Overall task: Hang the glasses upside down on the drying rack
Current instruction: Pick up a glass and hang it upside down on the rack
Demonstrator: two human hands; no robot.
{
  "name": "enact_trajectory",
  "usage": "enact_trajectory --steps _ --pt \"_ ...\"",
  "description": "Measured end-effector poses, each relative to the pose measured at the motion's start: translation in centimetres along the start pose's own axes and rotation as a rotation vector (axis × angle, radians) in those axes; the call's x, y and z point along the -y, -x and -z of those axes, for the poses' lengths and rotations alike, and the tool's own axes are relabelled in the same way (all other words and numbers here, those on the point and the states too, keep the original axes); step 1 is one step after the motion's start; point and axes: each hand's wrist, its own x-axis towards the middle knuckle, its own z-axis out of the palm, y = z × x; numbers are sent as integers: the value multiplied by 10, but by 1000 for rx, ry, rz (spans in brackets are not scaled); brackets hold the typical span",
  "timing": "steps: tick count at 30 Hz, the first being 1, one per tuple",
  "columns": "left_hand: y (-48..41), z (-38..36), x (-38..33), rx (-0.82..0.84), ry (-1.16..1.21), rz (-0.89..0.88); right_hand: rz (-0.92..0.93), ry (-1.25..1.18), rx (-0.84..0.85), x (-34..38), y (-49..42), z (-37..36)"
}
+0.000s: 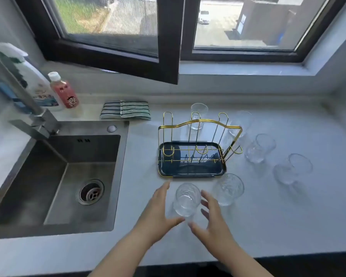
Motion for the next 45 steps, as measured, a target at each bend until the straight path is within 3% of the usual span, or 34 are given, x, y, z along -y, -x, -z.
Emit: enact_trajectory --steps 6,12,16,19,22,27,29,33,45 --pt "-27 -24 -10 13 6 -75 -94 -8 -23 -4 -15 -11" --pt "-21 -16 -19 -108 7 -91 -100 -93 39 -2 -13 8" --pt "3 11 -32 -105 281 -96 -353 -646 153 14 -10 22" --pt "18 28 -46 -7 532 -202 -312 -910 368 40 -12 28" --pt "23 41 -56 -34 579 -303 -108 -802 310 73 -21 33" --pt "6 64 -65 -364 182 -321 313 -209 24 123 -51 44" --pt "-7 67 -68 -438 75 -345 391 4 -35 132 -66 39" --pt "-33 66 -62 -475 120 -322 326 117 -43 128 -93 21" --pt "-57 55 -32 -412 275 -159 209 137 7 100 -113 3"
